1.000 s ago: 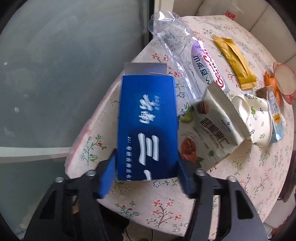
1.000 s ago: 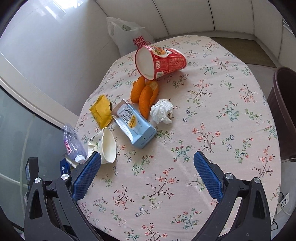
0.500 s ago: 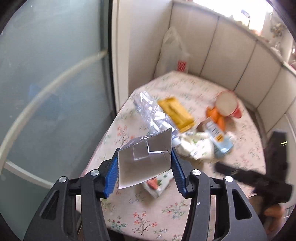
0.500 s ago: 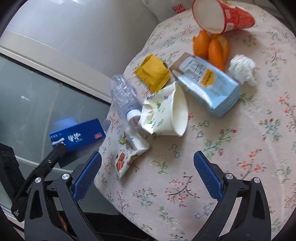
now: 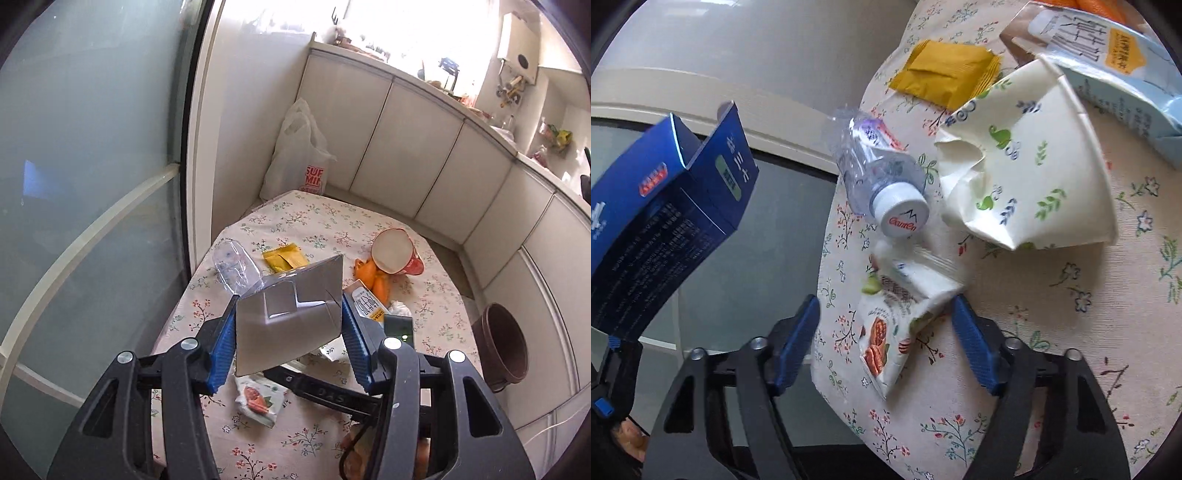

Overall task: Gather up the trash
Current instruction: 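Grasp the snack wrapper with the right gripper while the left holds the blue box, then drop the snack wrapper into the bucket with the right gripper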

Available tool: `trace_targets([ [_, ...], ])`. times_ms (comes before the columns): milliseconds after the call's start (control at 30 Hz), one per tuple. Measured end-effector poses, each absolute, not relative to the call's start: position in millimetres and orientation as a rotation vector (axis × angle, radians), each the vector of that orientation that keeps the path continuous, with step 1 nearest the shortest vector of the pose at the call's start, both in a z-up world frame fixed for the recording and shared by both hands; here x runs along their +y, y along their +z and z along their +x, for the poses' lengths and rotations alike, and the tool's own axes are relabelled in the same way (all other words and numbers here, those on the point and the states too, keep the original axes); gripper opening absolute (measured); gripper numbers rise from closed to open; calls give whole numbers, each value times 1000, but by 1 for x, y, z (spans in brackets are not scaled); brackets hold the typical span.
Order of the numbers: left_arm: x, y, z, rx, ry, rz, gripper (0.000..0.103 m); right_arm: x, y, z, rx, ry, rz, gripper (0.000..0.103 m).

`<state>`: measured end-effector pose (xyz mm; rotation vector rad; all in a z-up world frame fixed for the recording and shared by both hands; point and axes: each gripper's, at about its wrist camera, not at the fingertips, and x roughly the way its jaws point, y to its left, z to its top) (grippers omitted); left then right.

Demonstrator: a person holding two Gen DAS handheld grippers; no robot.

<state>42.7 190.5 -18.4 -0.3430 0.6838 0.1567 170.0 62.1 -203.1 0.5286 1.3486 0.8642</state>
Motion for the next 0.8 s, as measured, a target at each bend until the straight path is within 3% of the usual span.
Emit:
trace_targets([
  [33,192,-18,42,687,154,-352,52,70,-205,169,1359,870,516,53],
  [67,192,-19,42,690,153,-359,52,76,-206,167,1354,868,492,39],
  [100,193,-20,42,694,151,-367,52,80,-208,166,1359,857,463,17],
  [167,196,-20,41,698,150,-379,52,85,-214,164,1376,831,462,9],
  [533,199,-13,33,676,119,-434,52,70,-191,158,1255,786,402,5],
  [800,169,-1,33,614,56,-439,52,-40,-114,149,1023,669,420,5],
])
